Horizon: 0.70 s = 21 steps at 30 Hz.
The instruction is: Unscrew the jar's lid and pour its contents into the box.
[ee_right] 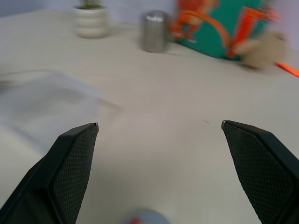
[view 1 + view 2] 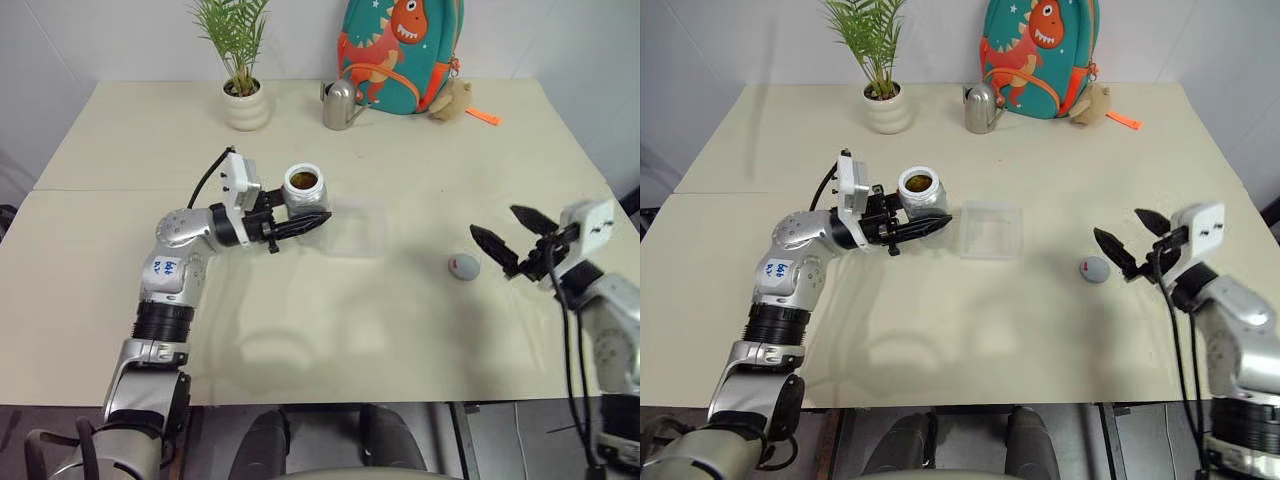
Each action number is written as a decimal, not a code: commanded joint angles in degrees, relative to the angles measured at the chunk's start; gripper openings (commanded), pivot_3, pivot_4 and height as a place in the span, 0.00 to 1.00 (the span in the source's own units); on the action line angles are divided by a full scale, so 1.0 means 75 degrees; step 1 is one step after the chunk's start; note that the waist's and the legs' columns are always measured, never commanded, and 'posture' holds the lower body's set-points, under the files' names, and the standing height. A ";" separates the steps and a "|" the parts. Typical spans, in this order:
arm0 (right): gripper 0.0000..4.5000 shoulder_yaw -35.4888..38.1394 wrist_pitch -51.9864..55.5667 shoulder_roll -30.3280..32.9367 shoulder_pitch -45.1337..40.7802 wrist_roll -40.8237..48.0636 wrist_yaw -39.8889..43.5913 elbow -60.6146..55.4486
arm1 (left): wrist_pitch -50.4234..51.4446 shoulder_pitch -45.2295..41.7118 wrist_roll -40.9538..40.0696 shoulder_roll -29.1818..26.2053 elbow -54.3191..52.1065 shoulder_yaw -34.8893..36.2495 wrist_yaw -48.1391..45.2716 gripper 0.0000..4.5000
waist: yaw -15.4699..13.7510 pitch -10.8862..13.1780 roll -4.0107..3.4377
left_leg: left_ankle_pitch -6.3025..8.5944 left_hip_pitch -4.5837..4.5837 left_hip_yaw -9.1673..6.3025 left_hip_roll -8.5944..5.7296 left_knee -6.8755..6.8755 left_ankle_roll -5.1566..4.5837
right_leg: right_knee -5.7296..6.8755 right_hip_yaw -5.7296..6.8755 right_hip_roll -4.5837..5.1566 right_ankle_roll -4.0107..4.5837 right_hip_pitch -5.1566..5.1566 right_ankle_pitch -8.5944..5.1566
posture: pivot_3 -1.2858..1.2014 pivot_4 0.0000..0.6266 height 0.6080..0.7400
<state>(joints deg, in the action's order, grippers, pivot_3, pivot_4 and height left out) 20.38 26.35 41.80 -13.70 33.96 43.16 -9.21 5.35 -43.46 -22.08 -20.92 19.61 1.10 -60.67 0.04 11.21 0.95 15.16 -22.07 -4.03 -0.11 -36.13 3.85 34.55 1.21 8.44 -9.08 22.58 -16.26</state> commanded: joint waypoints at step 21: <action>0.99 0.0081 0.1241 0.0146 0.0860 0.0669 -0.0329 -0.2156 | -0.5761 -0.3702 1.0125 -0.0713 0.3101 -0.4321 0.9970 0.43 | -0.0229 0.0023 0.0039 | 0.0006 -0.0055 0.0027 -0.0009 0.0006 -0.0005 | -0.0096 -0.0006 0.0003 -0.0063 0.0000 0.0044 | 0.52 0.24 1.00</action>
<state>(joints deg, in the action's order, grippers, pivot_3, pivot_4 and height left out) 19.23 35.63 43.53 -7.43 37.42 41.82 -22.74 -36.85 -69.26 42.73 -26.25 44.12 -26.23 0.62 -1.68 11.37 1.24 15.20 -22.48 -3.83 -0.18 -36.09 3.82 33.82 1.15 8.46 -9.57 22.56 -15.92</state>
